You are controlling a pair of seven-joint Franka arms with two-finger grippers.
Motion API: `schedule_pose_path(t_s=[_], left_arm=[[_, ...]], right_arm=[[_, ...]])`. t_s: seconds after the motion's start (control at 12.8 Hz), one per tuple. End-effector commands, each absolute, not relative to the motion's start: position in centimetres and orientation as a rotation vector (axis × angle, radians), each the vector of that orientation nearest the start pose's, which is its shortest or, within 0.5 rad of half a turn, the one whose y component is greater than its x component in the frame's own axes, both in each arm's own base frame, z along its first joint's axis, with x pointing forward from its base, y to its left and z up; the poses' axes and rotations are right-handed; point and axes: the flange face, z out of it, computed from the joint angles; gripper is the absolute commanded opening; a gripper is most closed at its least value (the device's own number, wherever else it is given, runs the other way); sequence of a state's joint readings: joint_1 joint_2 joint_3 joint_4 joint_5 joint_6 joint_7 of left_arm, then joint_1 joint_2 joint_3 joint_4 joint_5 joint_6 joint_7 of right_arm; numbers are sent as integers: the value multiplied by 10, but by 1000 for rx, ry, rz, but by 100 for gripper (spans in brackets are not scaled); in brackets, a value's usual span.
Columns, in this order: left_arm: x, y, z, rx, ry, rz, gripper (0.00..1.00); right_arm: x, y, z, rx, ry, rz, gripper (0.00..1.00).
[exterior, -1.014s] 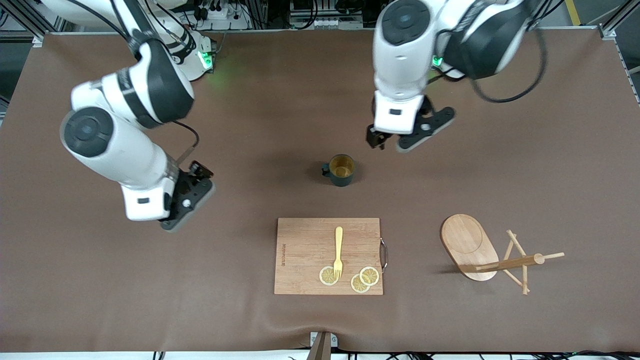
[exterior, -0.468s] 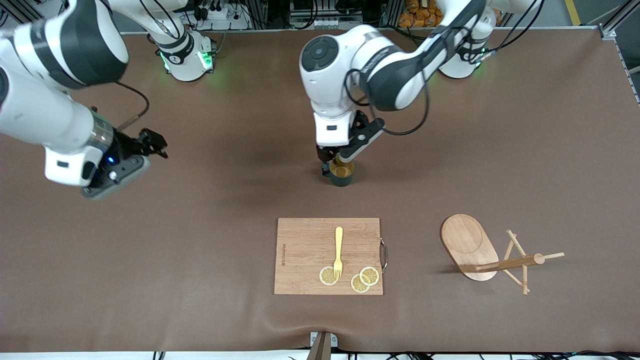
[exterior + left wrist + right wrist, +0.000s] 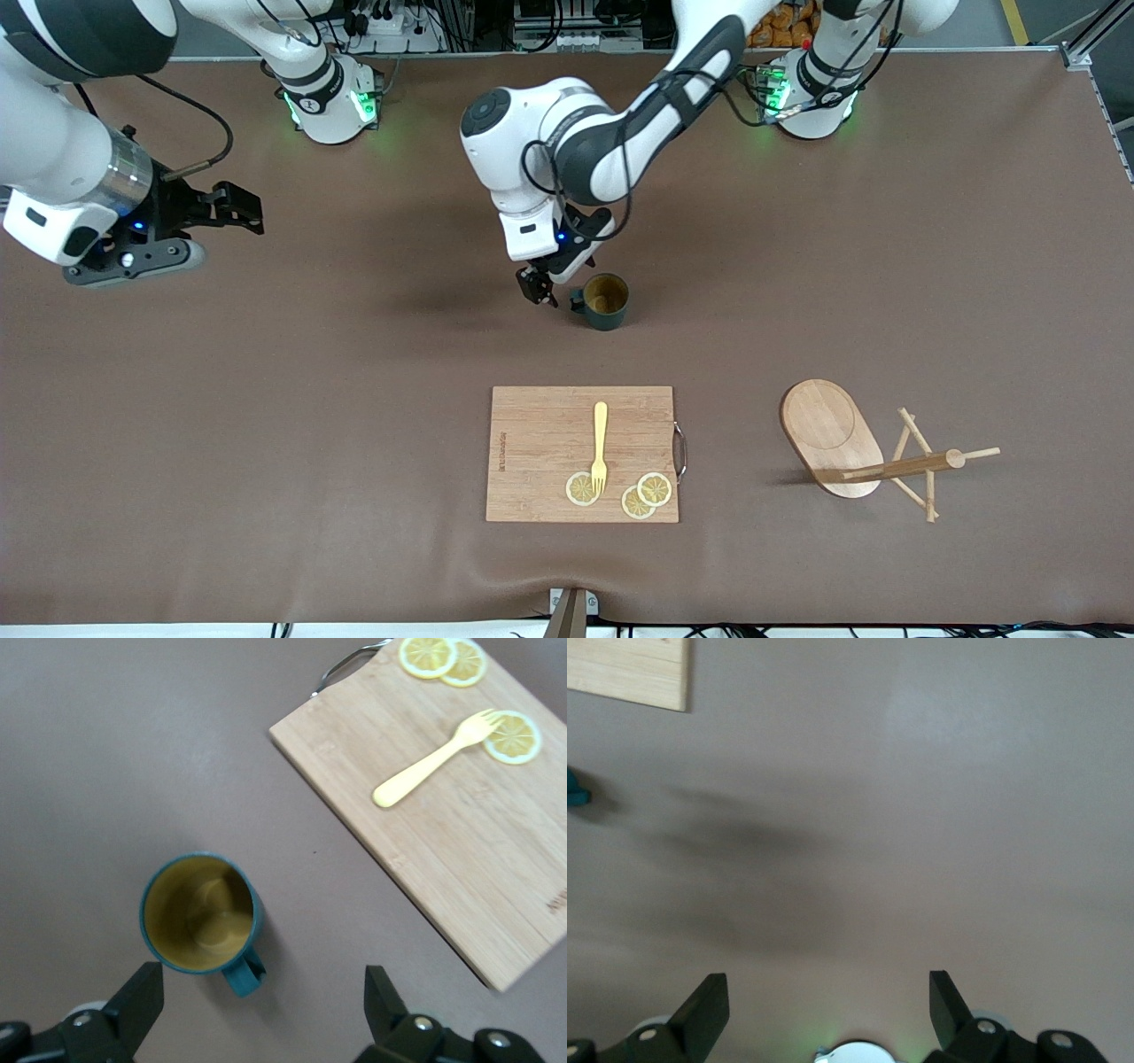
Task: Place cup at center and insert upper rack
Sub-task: 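Raise the right gripper away while the left gripper approaches the mug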
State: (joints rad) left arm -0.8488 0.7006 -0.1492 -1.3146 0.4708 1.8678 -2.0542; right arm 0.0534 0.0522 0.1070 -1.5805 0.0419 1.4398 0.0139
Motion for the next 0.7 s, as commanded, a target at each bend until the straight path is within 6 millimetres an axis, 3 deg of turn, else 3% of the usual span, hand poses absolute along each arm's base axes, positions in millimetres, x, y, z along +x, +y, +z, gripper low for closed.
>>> schedule_pose_path(t_s=[0.0, 0.16, 0.23, 0.47, 0.62], left_arm=[[439, -592, 308, -2628, -1434, -577, 100], [430, -602, 285, -2608, -1491, -613, 100], [419, -609, 272, -2613, -1454, -642, 100], [409, -620, 252, -2644, -1421, -679, 100], [403, -625, 247, -2677, -1372, -718, 100]], right_arm=[[536, 86, 587, -3094, -5, 372, 100], [539, 74, 601, -3093, 34, 329, 100], [539, 68, 597, -3087, 29, 358, 100], [540, 81, 608, -3108, 30, 321, 100], [529, 65, 616, -3108, 307, 418, 100]])
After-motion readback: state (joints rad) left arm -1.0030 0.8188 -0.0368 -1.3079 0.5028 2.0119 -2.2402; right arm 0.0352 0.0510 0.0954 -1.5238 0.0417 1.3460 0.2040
